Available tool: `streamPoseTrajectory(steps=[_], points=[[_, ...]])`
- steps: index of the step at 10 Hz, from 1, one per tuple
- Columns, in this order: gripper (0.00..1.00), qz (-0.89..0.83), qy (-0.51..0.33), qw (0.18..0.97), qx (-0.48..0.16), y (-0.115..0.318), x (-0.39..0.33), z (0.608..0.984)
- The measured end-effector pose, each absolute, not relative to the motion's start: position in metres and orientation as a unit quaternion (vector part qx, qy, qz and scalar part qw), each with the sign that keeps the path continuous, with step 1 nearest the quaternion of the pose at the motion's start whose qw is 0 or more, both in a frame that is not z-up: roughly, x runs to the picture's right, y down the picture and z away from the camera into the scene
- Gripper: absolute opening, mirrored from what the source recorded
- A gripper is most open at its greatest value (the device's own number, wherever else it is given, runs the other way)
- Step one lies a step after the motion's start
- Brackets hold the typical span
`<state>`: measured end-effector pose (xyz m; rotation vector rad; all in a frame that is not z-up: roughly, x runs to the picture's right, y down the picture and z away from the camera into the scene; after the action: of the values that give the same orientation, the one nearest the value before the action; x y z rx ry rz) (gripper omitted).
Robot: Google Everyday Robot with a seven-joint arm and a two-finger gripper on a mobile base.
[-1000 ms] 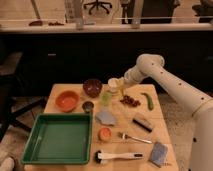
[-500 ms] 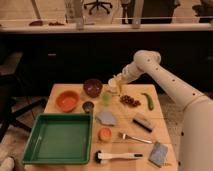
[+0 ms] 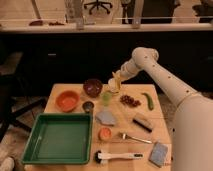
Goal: Place banana in paper cup
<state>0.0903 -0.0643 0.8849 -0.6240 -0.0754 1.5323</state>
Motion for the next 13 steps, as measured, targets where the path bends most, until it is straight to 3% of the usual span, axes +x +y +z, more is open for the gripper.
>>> streamPoseTrajectory(steps=[7, 13], points=[[0.0, 0.673, -0.027, 0.684, -0.279, -0.073, 0.066, 0.906], [0.0, 0.688, -0.007, 0.675, -0.267, -0.074, 0.09, 0.923]])
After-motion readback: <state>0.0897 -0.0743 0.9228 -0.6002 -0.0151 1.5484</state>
